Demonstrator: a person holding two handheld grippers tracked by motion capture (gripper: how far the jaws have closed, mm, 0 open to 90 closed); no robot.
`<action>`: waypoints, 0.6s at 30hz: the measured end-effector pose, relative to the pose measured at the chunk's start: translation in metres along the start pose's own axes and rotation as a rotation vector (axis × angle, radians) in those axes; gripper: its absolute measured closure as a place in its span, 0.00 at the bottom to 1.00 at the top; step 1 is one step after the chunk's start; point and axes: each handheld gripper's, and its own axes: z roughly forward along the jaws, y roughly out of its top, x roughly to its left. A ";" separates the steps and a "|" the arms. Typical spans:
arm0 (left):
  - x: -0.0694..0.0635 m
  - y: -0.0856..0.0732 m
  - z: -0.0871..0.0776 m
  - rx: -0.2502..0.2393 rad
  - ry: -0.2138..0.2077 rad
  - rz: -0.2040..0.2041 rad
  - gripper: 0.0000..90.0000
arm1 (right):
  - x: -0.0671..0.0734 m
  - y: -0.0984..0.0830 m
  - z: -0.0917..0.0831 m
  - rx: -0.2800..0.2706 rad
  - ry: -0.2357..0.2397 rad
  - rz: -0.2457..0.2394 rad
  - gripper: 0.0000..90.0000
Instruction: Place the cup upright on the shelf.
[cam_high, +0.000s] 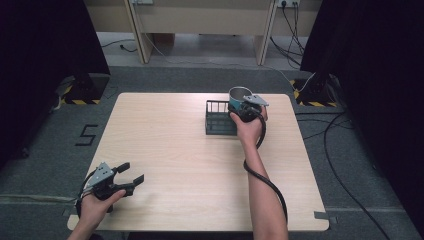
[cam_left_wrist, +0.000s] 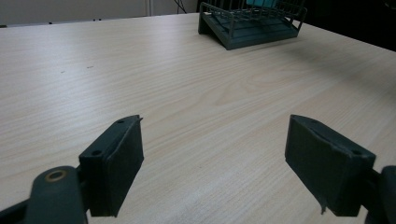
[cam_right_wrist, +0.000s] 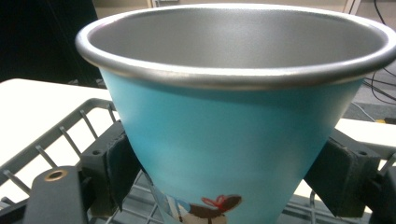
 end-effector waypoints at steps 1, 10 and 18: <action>0.000 0.000 0.000 0.000 0.000 0.000 0.21 | 0.000 -0.001 0.001 0.005 -0.003 -0.005 0.22; 0.000 0.000 0.000 -0.001 0.000 -0.002 0.21 | 0.001 -0.003 0.002 0.028 -0.011 -0.014 0.21; 0.000 0.000 0.000 0.002 -0.002 -0.003 0.21 | 0.001 -0.007 0.003 0.045 -0.014 -0.023 0.21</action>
